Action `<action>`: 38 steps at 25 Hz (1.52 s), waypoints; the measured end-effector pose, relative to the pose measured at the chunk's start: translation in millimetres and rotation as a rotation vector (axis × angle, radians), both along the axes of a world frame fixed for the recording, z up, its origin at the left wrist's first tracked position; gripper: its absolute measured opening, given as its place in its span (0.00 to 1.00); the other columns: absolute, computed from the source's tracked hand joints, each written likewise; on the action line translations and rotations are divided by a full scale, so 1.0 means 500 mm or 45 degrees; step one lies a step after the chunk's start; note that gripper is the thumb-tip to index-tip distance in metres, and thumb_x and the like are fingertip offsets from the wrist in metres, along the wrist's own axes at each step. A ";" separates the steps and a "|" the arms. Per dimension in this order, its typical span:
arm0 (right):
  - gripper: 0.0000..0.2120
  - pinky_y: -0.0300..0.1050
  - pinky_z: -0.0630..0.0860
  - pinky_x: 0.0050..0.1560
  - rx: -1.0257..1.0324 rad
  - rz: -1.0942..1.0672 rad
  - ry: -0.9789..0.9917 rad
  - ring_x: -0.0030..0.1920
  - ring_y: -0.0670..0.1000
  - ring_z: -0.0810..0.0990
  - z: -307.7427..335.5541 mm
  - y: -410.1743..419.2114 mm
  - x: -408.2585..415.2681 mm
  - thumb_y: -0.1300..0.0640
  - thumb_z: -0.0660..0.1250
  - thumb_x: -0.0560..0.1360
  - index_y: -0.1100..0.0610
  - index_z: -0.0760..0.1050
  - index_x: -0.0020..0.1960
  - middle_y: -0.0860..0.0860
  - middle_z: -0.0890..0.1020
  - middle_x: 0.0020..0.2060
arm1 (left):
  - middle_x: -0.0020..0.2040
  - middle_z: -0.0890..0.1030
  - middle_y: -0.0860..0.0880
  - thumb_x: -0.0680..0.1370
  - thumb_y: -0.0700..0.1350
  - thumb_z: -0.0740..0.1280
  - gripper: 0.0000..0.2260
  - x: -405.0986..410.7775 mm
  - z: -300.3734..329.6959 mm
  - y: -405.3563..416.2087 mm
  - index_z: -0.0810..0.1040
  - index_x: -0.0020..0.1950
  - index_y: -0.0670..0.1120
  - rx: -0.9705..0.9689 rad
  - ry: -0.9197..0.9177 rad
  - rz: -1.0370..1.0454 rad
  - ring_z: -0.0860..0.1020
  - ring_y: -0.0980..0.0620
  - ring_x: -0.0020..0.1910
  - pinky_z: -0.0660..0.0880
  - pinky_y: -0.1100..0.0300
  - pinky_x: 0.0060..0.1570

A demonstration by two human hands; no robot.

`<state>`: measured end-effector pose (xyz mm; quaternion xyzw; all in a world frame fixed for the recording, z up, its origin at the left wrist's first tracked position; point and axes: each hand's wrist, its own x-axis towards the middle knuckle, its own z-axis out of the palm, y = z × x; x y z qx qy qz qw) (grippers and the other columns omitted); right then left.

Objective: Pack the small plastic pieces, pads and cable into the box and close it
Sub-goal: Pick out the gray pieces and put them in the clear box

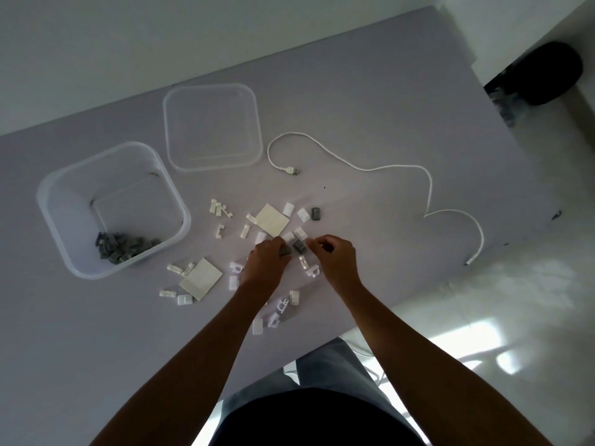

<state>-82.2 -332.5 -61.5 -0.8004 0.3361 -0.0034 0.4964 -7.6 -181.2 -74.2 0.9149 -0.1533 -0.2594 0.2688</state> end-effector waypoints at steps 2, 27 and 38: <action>0.14 0.32 0.72 0.34 -0.137 0.115 0.013 0.30 0.41 0.75 -0.003 0.004 0.011 0.46 0.74 0.72 0.57 0.81 0.44 0.45 0.79 0.31 | 0.41 0.79 0.49 0.79 0.48 0.67 0.05 0.003 0.001 0.000 0.77 0.47 0.47 -0.061 0.029 0.009 0.76 0.52 0.38 0.72 0.62 0.38; 0.11 0.39 0.60 0.23 0.814 -0.246 0.141 0.24 0.50 0.66 0.029 -0.055 0.084 0.52 0.67 0.77 0.54 0.72 0.39 0.53 0.75 0.29 | 0.26 0.71 0.51 0.80 0.60 0.61 0.23 0.099 0.106 0.071 0.74 0.32 0.45 -0.231 0.621 0.420 0.68 0.53 0.25 0.64 0.61 0.31; 0.12 0.53 0.78 0.47 -0.359 0.198 0.211 0.48 0.62 0.83 -0.044 -0.044 0.137 0.51 0.62 0.80 0.56 0.69 0.60 0.58 0.84 0.47 | 0.46 0.81 0.45 0.77 0.59 0.63 0.20 0.036 0.088 0.048 0.78 0.51 0.41 0.587 0.049 -0.215 0.81 0.46 0.45 0.72 0.58 0.40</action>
